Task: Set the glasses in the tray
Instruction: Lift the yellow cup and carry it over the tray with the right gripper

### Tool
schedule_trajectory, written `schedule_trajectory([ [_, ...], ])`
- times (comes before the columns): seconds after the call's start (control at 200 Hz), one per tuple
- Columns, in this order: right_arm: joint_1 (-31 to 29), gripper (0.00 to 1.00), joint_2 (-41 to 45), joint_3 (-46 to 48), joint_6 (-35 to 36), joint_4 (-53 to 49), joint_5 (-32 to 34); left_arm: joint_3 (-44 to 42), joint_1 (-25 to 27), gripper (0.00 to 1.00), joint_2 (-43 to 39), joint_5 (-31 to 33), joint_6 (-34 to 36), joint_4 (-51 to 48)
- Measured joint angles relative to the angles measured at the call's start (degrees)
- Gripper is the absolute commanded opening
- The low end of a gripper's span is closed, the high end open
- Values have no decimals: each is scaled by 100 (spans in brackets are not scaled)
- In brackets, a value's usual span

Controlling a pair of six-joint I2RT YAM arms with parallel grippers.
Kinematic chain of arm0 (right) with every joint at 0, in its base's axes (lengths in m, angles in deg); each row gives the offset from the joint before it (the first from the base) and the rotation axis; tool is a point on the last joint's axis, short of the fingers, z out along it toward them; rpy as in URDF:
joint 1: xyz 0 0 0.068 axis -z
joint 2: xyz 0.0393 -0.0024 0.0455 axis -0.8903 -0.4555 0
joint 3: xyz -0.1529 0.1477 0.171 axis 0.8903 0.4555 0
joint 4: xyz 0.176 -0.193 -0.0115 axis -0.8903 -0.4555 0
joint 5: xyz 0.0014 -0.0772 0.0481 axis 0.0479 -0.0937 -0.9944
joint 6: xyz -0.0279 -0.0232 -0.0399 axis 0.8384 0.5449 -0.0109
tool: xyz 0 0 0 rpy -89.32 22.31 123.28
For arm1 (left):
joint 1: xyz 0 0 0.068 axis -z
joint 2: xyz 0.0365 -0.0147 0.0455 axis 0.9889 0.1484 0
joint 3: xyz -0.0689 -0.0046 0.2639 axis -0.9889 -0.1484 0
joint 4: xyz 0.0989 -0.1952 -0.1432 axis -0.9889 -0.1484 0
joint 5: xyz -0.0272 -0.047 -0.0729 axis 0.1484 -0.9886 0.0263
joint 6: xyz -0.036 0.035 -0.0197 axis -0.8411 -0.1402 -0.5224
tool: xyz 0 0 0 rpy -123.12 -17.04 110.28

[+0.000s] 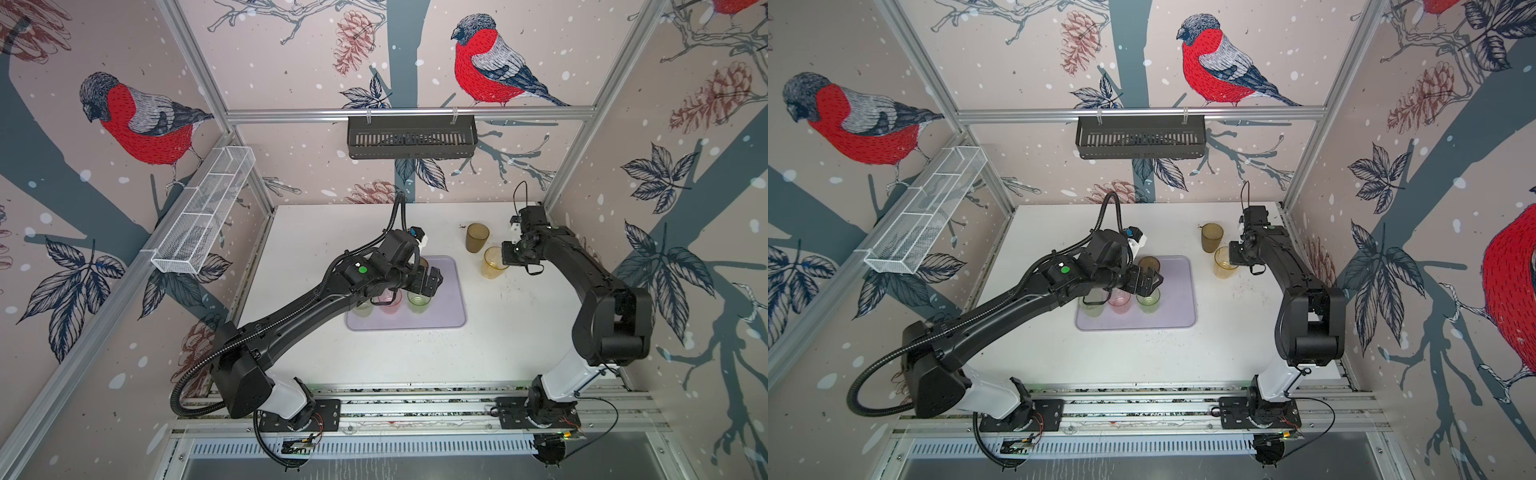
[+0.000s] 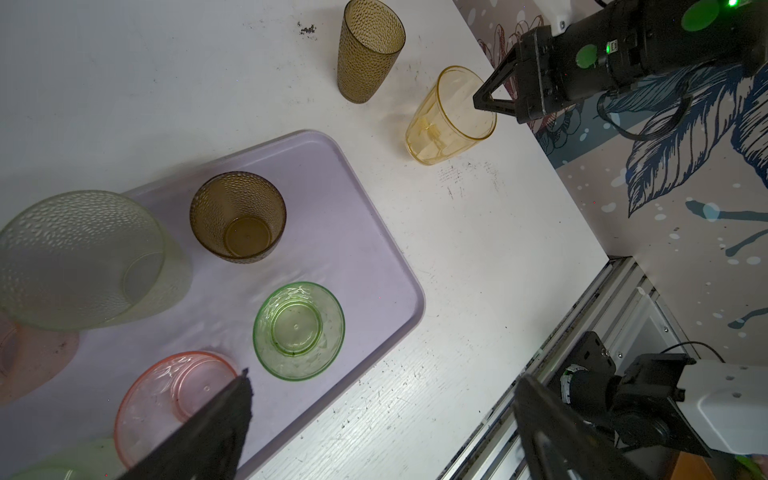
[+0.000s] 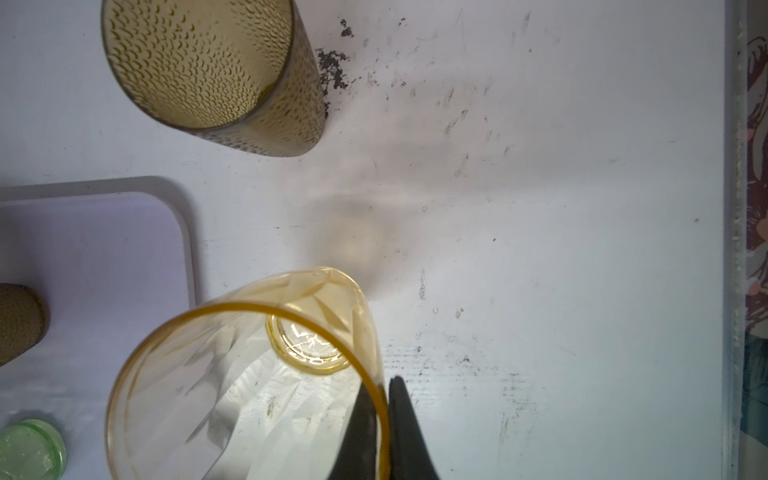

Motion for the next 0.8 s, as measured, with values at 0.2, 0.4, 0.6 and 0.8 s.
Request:
schedule_trajectory([
  [0.2,-236,3,61,-15,-4,-70,26,0,0,98,-9,15,0,-2],
  [0.4,-518,3,-13,-225,-24,-120,125,-7,0,98,-31,17,0,-2],
  [0.6,-850,3,-227,-446,-72,-168,138,-37,0,98,-83,31,-11,-2],
  [0.8,-1117,3,-511,-704,-177,-240,164,-107,0,98,-144,37,-61,-2],
])
